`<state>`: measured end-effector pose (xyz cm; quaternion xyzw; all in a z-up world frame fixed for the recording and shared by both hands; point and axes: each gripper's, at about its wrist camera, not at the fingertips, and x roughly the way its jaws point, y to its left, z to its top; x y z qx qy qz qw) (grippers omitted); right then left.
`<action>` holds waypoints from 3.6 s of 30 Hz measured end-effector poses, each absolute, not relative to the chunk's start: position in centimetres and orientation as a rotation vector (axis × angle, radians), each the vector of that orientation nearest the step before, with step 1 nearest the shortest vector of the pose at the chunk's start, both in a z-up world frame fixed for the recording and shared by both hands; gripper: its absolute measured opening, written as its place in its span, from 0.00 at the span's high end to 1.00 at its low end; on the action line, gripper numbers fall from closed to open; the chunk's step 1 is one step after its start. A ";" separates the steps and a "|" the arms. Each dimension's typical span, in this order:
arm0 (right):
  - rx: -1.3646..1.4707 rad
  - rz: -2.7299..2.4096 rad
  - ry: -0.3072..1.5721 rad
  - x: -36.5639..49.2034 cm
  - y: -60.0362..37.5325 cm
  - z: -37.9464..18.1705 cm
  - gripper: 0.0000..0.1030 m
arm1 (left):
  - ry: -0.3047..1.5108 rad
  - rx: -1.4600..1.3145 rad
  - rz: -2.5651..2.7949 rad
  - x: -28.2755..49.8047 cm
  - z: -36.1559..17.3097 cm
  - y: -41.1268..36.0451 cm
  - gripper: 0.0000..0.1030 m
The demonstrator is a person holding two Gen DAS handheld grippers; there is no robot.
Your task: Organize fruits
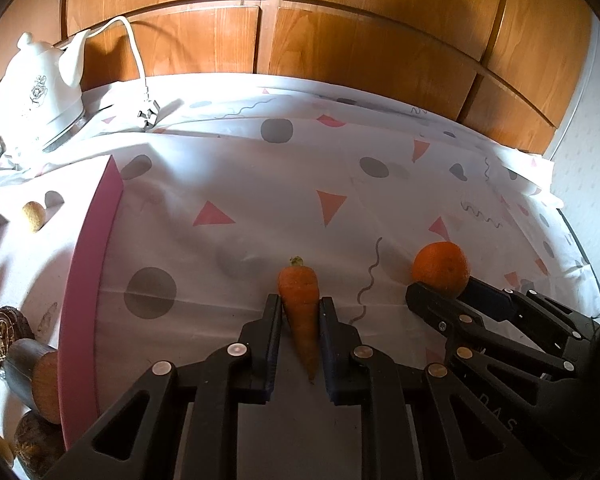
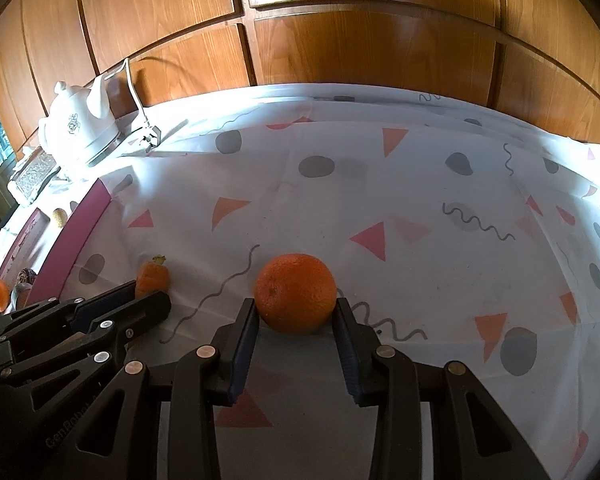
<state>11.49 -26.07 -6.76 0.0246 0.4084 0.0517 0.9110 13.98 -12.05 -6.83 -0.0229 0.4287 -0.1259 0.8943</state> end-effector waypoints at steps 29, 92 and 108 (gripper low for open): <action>0.006 0.200 0.823 10.2 -20.8 -3.4 0.65 | 0.791 -0.097 -0.141 9.1 0.0 -3.5 0.82; -0.083 0.349 0.742 2.6 -7.2 -0.9 0.57 | 0.669 -0.174 0.200 -0.6 2.5 8.5 0.00; -0.094 0.350 0.732 2.3 -6.8 -0.8 0.57 | 0.660 -0.152 0.226 -1.0 2.8 8.8 0.00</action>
